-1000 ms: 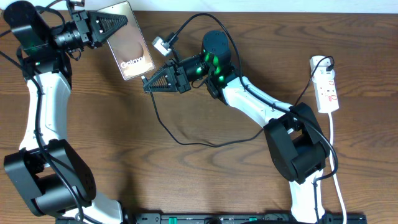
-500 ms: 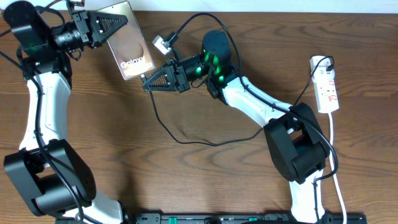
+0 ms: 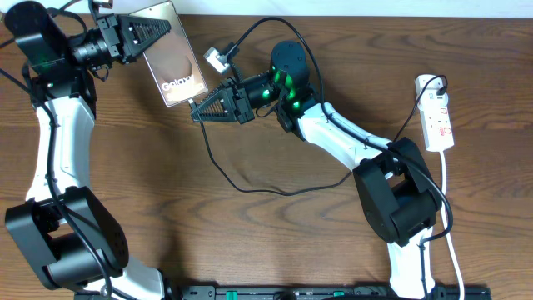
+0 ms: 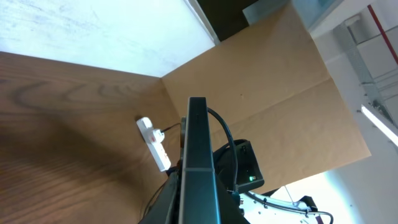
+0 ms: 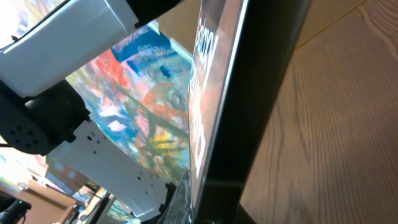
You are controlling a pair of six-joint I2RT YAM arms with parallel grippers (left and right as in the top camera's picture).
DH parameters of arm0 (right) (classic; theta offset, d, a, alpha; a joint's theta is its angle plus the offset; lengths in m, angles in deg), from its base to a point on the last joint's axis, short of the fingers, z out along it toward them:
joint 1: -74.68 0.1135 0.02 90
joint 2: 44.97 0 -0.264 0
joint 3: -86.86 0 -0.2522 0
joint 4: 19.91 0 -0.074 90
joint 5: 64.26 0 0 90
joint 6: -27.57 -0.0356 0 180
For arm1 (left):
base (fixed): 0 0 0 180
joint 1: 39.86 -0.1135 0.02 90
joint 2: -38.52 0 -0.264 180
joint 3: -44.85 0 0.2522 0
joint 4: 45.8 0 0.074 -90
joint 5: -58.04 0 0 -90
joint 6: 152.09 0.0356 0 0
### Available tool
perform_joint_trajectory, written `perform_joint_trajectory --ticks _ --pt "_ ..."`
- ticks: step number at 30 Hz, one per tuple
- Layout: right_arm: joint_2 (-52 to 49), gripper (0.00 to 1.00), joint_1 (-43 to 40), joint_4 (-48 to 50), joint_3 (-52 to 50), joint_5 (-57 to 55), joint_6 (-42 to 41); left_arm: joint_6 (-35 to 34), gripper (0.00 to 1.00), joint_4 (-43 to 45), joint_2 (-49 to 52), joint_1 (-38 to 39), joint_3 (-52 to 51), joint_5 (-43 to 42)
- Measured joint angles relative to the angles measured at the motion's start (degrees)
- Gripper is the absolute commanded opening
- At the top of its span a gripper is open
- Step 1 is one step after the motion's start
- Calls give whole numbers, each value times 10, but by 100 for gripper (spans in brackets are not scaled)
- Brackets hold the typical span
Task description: Plug charger to phone and switch on socket
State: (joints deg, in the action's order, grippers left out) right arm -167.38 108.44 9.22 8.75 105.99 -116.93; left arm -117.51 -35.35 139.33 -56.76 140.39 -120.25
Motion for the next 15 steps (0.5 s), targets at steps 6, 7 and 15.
perform_joint_trajectory --ticks 6,7,15 --pt "0 1 0 0 0 -1 0 0 8 0 0 3 0 3" --pt "0 1 0 0 0 -1 0 0 7 0 0 5 0 4" --pt "0 1 0 0 0 0 -4 0 7 0 0 15 0 16"
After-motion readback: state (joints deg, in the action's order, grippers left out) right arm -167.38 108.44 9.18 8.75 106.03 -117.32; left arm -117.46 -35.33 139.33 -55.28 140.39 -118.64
